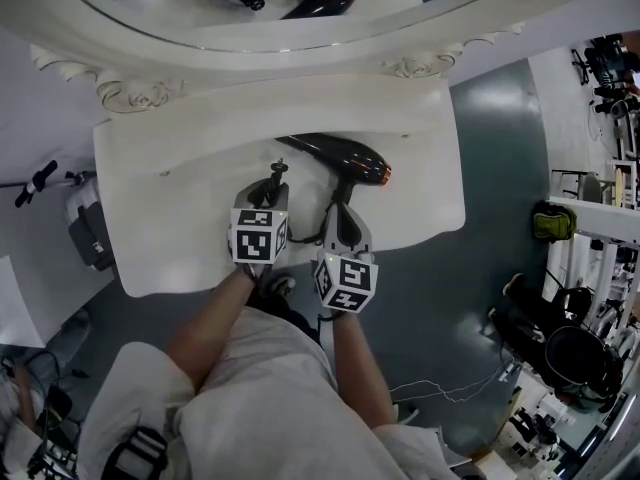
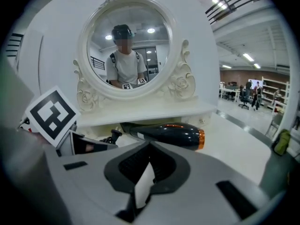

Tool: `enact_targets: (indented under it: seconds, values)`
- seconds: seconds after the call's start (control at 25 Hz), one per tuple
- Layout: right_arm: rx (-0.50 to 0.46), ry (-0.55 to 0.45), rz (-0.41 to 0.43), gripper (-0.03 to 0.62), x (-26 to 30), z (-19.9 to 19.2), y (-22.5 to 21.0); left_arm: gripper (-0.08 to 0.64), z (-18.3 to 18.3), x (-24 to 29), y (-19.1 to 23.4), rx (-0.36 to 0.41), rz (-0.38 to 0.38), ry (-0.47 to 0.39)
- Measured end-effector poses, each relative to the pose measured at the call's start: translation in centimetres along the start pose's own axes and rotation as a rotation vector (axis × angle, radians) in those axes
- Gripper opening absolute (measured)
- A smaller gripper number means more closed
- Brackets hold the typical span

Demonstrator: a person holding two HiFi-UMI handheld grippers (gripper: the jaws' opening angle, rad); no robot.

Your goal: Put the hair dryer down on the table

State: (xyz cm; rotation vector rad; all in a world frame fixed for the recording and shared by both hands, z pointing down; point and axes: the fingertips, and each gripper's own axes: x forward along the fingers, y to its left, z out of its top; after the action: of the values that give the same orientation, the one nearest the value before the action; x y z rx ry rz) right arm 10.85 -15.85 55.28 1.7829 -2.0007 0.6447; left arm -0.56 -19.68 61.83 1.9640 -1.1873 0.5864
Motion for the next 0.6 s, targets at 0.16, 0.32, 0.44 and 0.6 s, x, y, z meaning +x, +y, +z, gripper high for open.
enact_targets:
  seconds: [0.16,0.32,0.44,0.6]
  values:
    - [-0.001,0.008,0.006,0.015,0.8,0.1,0.5,0.109,-0.1,0.8,0.1,0.013,-0.015,0.018]
    - [-0.002,0.019,0.009,0.015,1.6,0.4,0.7,0.112,-0.2,1.4,0.3,0.016,-0.026,0.036]
    - [-0.003,0.034,0.012,0.015,2.3,0.3,0.9,0.115,-0.5,2.0,0.6,0.012,-0.030,0.056]
    - [0.001,0.045,0.012,0.015,3.0,0.5,1.0,0.120,-0.7,2.5,0.9,0.020,-0.036,0.089]
